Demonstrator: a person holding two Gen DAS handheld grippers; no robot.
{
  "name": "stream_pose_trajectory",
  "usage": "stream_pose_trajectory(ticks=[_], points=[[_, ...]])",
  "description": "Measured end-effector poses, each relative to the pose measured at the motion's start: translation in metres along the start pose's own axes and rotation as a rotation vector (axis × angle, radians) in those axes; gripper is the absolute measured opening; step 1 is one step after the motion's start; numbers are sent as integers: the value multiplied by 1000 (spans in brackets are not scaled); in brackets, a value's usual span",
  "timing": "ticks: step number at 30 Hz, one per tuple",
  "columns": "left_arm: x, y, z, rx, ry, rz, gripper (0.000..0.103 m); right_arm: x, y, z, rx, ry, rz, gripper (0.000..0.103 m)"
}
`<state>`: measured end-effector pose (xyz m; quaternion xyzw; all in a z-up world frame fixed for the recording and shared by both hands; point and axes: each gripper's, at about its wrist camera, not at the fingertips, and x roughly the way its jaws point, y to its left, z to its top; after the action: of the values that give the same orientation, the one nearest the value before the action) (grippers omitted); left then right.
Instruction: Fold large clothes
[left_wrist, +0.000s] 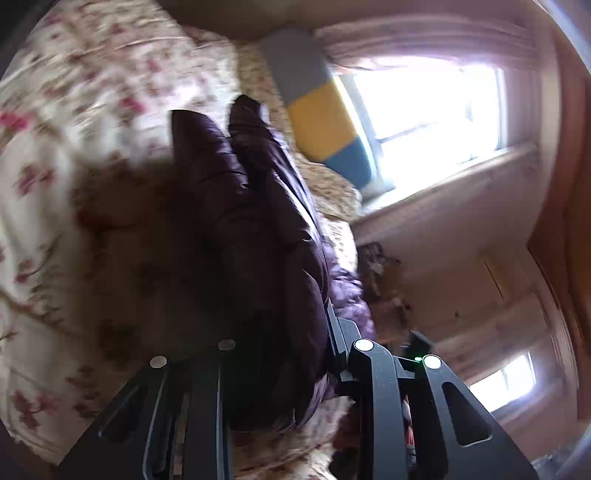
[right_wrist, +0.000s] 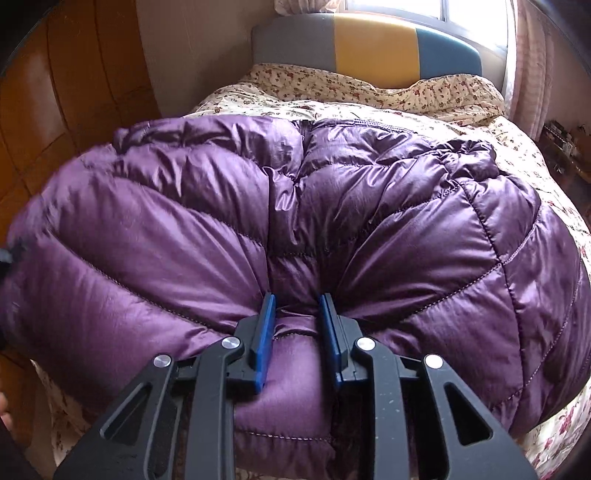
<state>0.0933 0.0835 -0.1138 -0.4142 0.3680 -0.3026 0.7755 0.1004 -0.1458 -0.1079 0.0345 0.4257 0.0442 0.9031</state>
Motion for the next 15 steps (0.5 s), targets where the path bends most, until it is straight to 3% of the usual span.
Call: stream_pose_trajectory(ticks=[8, 15], points=[[28, -64, 6, 130, 64, -100, 26, 2, -10, -5, 11, -13, 33, 24], [97, -116, 4, 228, 178, -155, 26, -1, -25, -9, 24, -28, 81, 22]])
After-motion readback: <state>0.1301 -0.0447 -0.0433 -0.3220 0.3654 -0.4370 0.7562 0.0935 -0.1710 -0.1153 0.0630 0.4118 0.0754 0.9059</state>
